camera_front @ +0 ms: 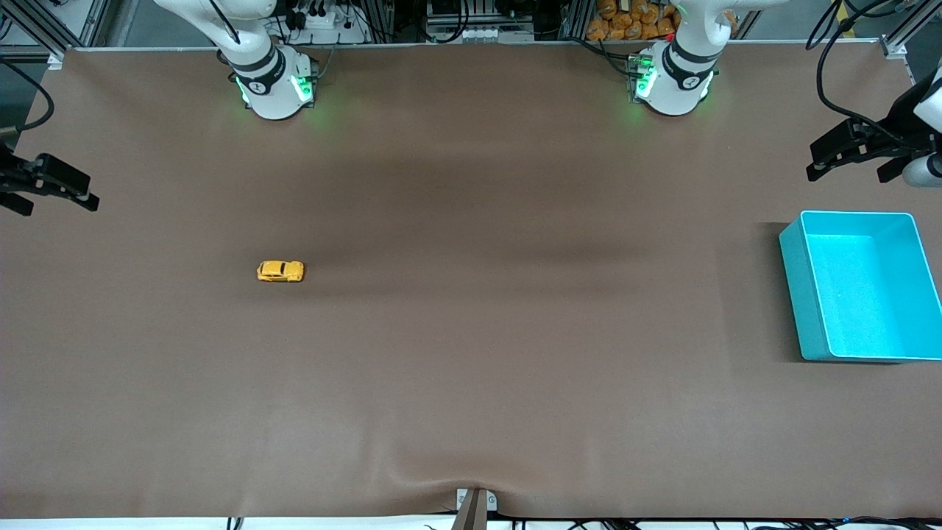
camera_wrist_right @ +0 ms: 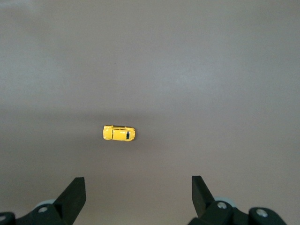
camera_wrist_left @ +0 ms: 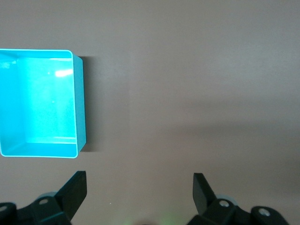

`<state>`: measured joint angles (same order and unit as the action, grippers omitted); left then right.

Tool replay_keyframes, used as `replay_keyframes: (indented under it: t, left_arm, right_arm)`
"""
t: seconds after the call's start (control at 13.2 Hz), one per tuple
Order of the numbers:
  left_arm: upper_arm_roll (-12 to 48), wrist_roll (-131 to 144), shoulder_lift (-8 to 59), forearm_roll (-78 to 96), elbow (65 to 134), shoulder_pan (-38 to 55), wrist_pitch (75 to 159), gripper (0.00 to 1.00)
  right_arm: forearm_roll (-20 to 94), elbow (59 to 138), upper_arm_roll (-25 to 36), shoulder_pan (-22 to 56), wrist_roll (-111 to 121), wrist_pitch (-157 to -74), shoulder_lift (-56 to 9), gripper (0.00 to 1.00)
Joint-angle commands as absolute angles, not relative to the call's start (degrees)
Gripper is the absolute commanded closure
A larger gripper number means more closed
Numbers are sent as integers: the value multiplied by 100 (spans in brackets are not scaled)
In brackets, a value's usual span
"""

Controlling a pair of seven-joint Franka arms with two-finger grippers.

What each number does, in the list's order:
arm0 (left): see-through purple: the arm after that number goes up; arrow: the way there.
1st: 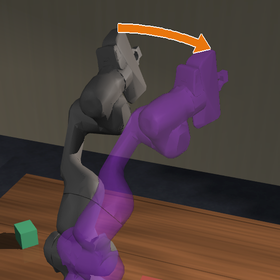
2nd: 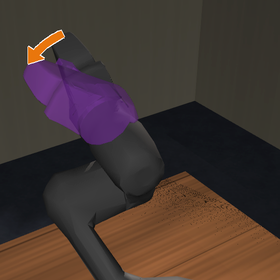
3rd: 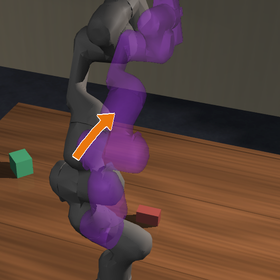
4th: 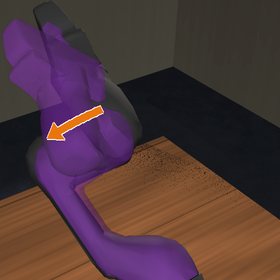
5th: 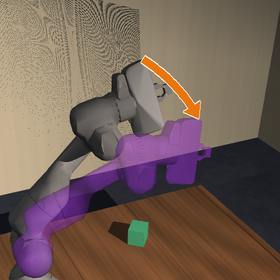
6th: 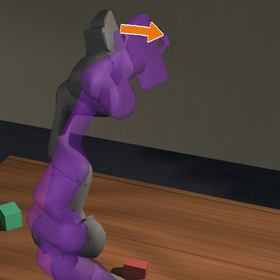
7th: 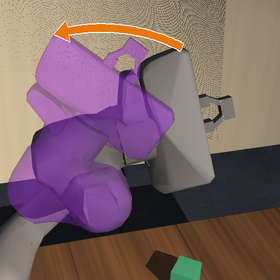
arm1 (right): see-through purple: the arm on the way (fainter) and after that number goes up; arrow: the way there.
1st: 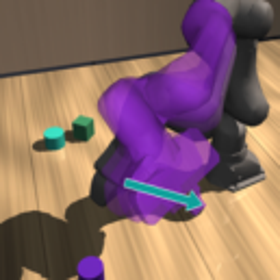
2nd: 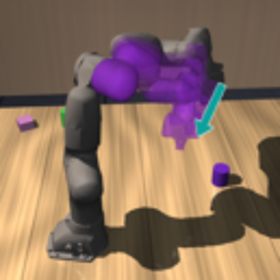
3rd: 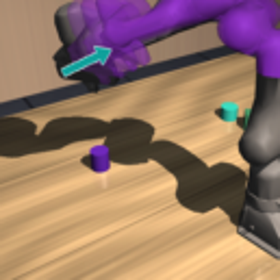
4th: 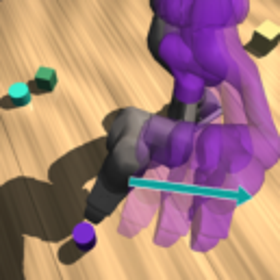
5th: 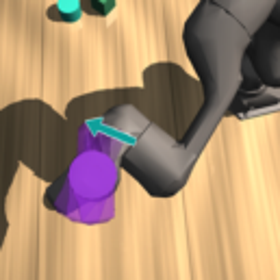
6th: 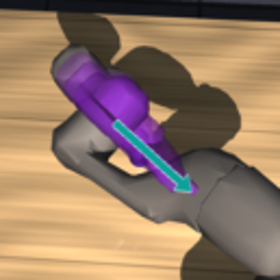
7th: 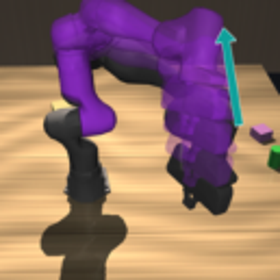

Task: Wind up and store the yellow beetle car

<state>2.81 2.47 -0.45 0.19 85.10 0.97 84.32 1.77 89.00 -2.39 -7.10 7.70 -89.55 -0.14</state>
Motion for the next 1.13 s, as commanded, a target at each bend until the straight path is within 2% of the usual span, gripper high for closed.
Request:
replay_keyframes:
  t: [0.0,0.15,1.06]
  left_arm:
    - [316,308,-44,-219,8586,149,8499,0]
    - [343,308,-53,-220,8552,132,8499,0]
    - [343,308,-53,-220,8561,79,8508,0]
  right_arm:
    - [308,8922,-308,-817,782,-8886,89,0]
    - [299,8877,-386,-765,651,-8650,114,0]
    - [325,8877,-396,-730,650,-8675,53,0]
